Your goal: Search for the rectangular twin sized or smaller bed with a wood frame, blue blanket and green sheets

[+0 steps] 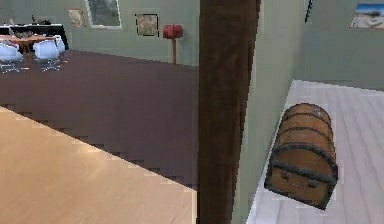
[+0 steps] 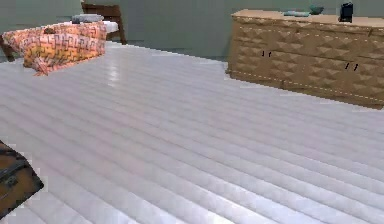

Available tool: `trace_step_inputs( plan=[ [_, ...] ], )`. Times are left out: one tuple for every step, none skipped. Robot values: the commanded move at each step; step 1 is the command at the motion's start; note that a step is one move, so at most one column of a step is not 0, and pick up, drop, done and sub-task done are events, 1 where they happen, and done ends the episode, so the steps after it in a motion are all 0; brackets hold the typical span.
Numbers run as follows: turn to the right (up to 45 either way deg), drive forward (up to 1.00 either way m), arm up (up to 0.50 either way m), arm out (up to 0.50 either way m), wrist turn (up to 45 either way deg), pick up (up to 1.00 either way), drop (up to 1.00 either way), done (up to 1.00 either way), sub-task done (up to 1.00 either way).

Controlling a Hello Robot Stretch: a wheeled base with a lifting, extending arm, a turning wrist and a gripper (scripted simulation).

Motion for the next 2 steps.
trace_step_inputs(
  plan=[
    [-45.0, 0.0, 0.0, 0.0, 0.0, 0.0, 0.0, 0.0, 0.0],
    [-15.0, 0.0, 0.0, 0.0, 0.0, 0.0, 0.0, 0.0, 0.0]
  ],
)
